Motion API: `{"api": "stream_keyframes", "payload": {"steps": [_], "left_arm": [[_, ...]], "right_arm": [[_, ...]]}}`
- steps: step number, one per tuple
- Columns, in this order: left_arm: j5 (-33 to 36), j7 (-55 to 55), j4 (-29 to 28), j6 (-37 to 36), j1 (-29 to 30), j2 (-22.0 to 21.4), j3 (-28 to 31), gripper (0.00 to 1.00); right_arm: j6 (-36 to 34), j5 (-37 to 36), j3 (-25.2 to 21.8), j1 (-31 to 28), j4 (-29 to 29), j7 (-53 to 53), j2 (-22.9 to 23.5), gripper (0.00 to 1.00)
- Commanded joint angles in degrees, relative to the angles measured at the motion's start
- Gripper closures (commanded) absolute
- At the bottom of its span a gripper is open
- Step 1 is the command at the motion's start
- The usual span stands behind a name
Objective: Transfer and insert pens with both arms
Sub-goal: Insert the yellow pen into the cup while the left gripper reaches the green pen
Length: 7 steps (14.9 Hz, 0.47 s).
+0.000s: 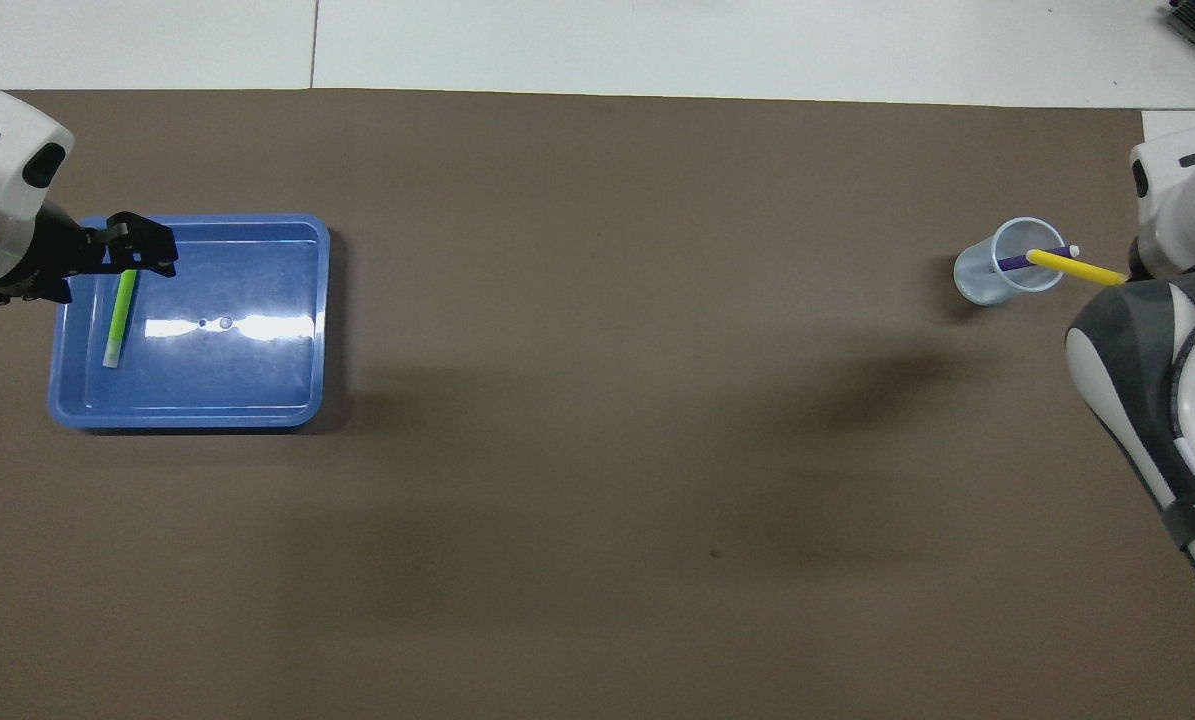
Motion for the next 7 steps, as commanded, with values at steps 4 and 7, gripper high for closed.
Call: {"api": "stream_keyframes", "payload": {"steps": [4,7], "left_arm": [[0.0,17.5,-2.1,2.4,5.0,0.7,-0.6,0.0],[0.0,22.4,-2.2,6.4,6.5,4.2,-0.6,0.0]], "right_arm": [[3.0,-1.6,0.8,-1.0,0.4,2.7,2.1,1.0],[3.4,-1.5,0.9,-1.7,0.1,3.3,2.3,1.0]]}}
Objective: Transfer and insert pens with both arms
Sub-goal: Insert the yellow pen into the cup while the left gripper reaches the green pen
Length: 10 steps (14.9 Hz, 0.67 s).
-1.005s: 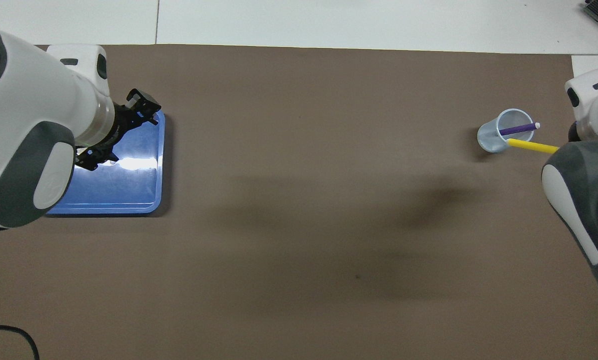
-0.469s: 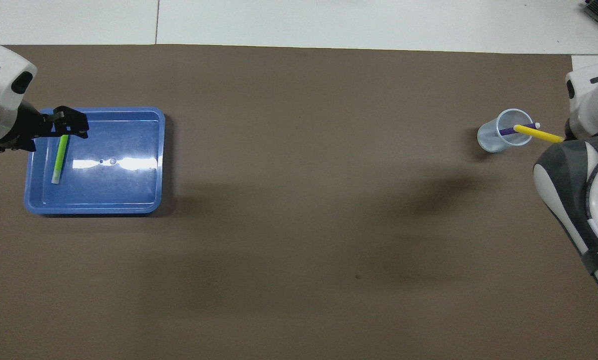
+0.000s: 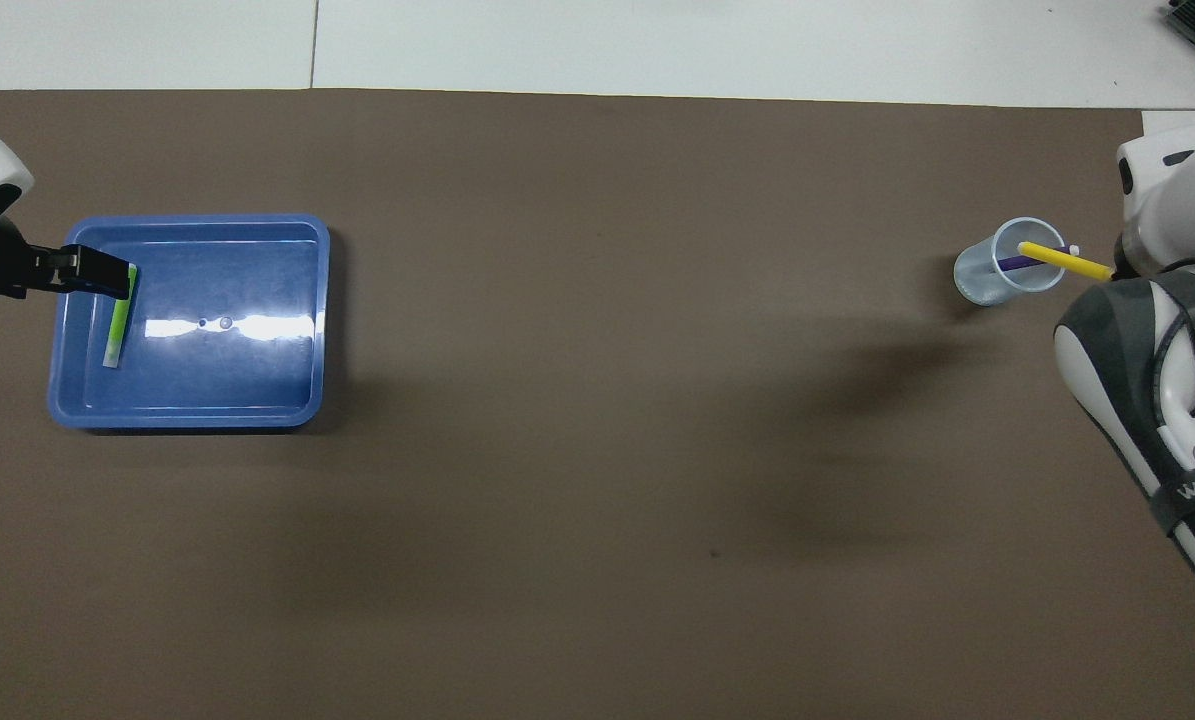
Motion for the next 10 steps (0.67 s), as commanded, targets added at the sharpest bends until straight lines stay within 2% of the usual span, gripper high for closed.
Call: {"api": "stream_keyframes", "payload": {"steps": [1,4,6,7,8,10], "left_arm": [[-0.1,3.4,-0.5,4.3,1.8,3.2,-0.6,0.0],[0.0,4.4,-0.3,7.7,3.4,7.2,-0.6,0.0],[0.0,9.0,0.1,11.2,4.9,10.5,-0.6,0.0],[0.0,10.1,0.2,13.1,5.5,11.8,-0.6,0.0],[0.4,10.3,0.5,14.1,5.6,13.3,-0.6,0.0],[2.2,10.3,1.4,16.7,5.7,16.1,-0.6,0.0]], "right_arm": [[1.2,-1.2,0.9,-1.5,0.2,2.0,1.0,1.0],[1.7,-1.2,0.9,-1.6,-0.1,2.5,1.2,1.0],[1.7,-1.2,0.9,-1.5,-0.1,2.5,1.2,0.99],[1.9,-1.2,0.9,-1.5,-0.1,2.7,1.2,0.76],[1.9,-1.2,0.9,-1.5,-0.1,3.1,1.2,0.7],[1.7,-1.2,0.9,-1.6,-0.2,3.3,1.2,0.41]]}}
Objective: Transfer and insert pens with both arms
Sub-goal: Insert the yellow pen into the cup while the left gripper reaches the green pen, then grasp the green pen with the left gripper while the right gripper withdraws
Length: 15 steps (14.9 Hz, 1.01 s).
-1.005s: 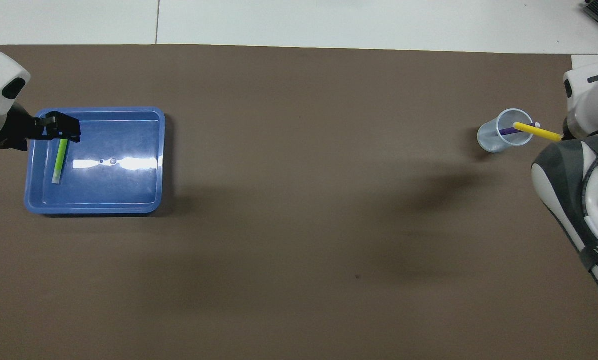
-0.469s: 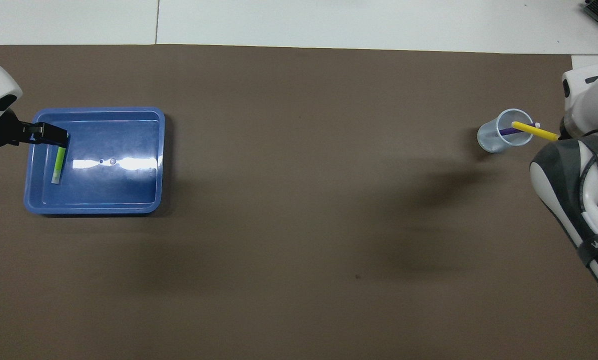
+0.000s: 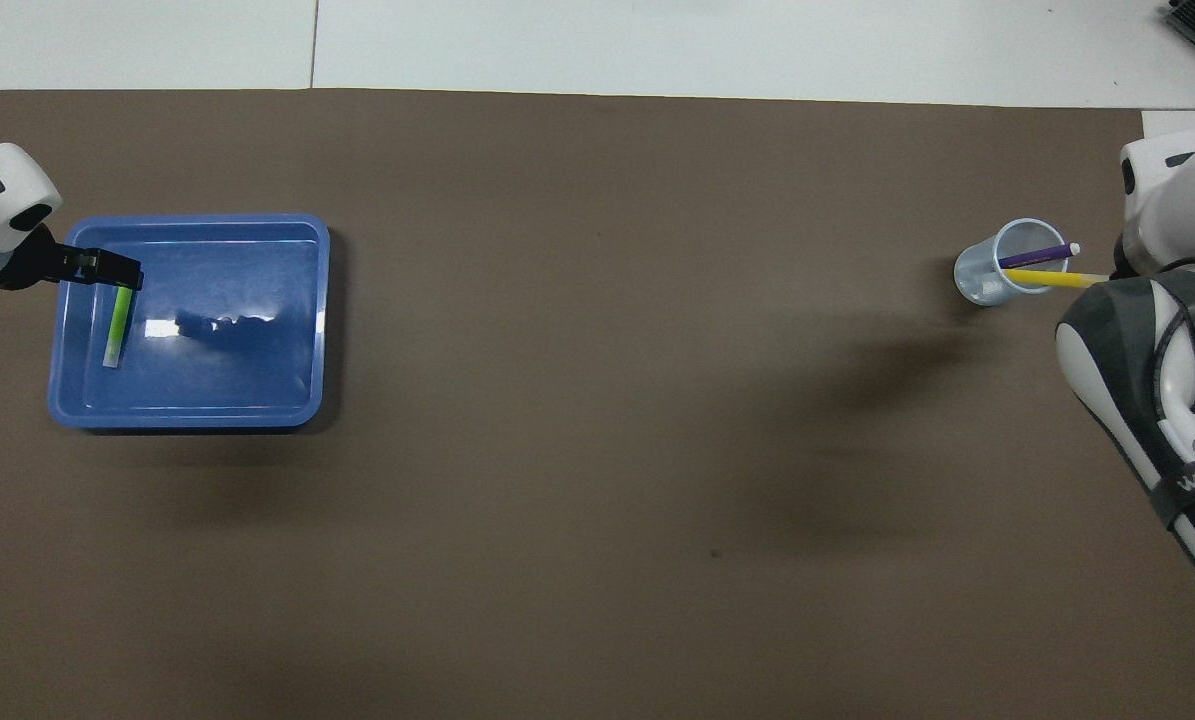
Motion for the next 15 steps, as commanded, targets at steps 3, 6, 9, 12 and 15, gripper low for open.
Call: {"api": "stream_keyframes", "payload": {"steps": [3,6,9,12,15], "left_arm": [[1.9,1.8,1.8,6.2,1.1,5.4,-0.6,0.0],[1.9,3.9,1.8,11.5,1.5,8.4,-0.5,0.0],[3.6,4.1,2.4,12.3,2.2,9.4,-0.6,0.0],[4.0,4.6,2.8,13.4,2.4,10.5,-0.6,0.0],[3.7,4.5,0.8,16.2,2.5,10.6,-0.6,0.0]], "right_arm": [[0.7,-1.2,0.9,-1.3,0.0,1.5,0.3,0.38],[-4.1,-0.8,1.1,-0.3,2.6,1.2,0.1,0.38],[-8.8,2.4,2.4,-0.1,3.6,1.0,-1.9,0.38],[-13.4,8.8,3.2,-0.1,3.6,1.6,-4.6,0.38],[-18.0,11.5,5.7,-0.1,3.6,4.5,-7.6,0.36]]}}
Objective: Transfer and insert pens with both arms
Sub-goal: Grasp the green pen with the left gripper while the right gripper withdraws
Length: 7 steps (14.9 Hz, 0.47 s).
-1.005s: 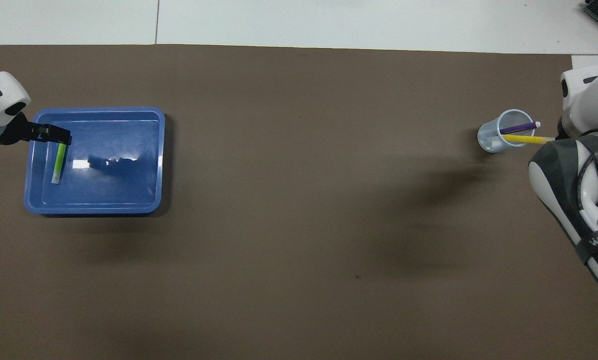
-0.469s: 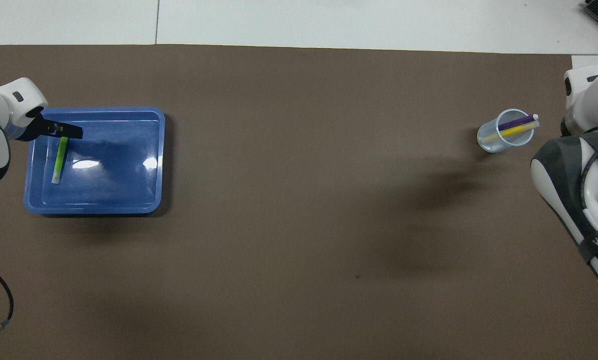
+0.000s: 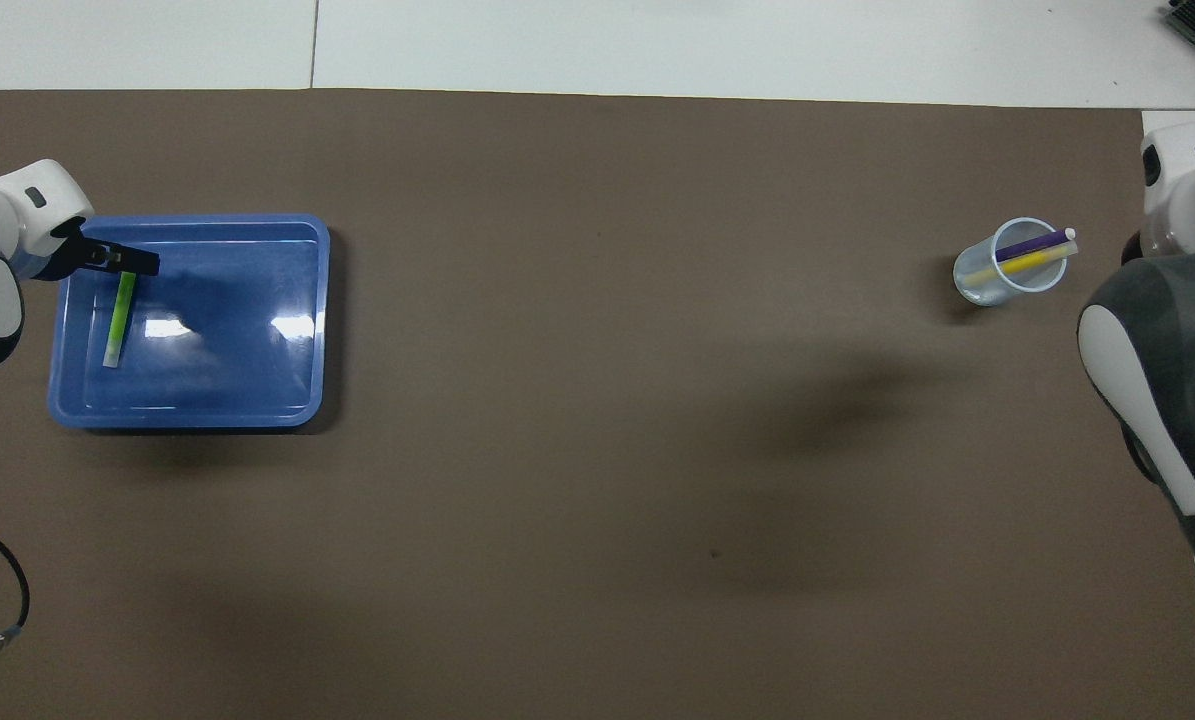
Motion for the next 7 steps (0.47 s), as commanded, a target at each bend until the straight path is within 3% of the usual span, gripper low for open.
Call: {"api": "stream_keyframes", "payload": {"steps": [1,5,6,7], "left_arm": [[1.1,0.6,-0.8,2.0,0.8,0.7,-0.5,0.0],[1.0,0.4,-2.4,1.5,1.1,0.5,-0.6,0.0],[1.0,0.3,-2.3,1.1,1.1,0.5,-0.6,0.03],[1.0,0.2,-2.3,0.9,1.1,0.5,-0.6,0.14]], "right_arm": [[-3.8,2.8,2.1,-0.4,-0.4,2.4,-3.3,0.35],[-5.1,6.3,4.2,-0.4,-0.2,2.5,-6.4,0.35],[-5.7,6.6,5.0,-0.4,-0.1,2.6,-7.4,0.34],[-6.2,7.9,5.3,-0.4,0.1,2.6,-8.6,0.27]]}}
